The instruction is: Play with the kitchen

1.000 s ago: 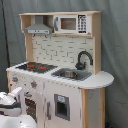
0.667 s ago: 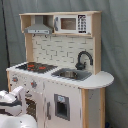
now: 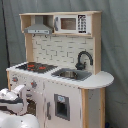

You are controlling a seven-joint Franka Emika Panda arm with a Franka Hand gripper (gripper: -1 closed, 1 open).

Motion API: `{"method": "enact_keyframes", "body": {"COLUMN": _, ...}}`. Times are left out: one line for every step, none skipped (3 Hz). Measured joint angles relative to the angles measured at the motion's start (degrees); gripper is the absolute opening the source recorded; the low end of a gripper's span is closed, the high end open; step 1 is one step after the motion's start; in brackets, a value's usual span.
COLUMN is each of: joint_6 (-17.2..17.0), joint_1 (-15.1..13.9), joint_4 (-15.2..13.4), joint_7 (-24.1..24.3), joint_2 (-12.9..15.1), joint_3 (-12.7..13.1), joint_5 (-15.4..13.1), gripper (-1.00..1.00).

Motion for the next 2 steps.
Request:
{"method": "enact_keyframes", "body": {"joint_6": 0.31, "joint_1": -0.24, "joint_4": 0.14, "joint_7": 0.0, "joint_2": 0.0, "joint_3": 0.07, "joint_5": -0.13, "gripper": 1.0}}
{"method": "enact_keyframes", "body": {"joint_6": 0.34, "joint_1": -0.24, "joint_4": 0.14, "joint_7": 0.0, "joint_2": 0.0, "joint_3": 0.08, "joint_5": -0.13, "gripper": -1.0}}
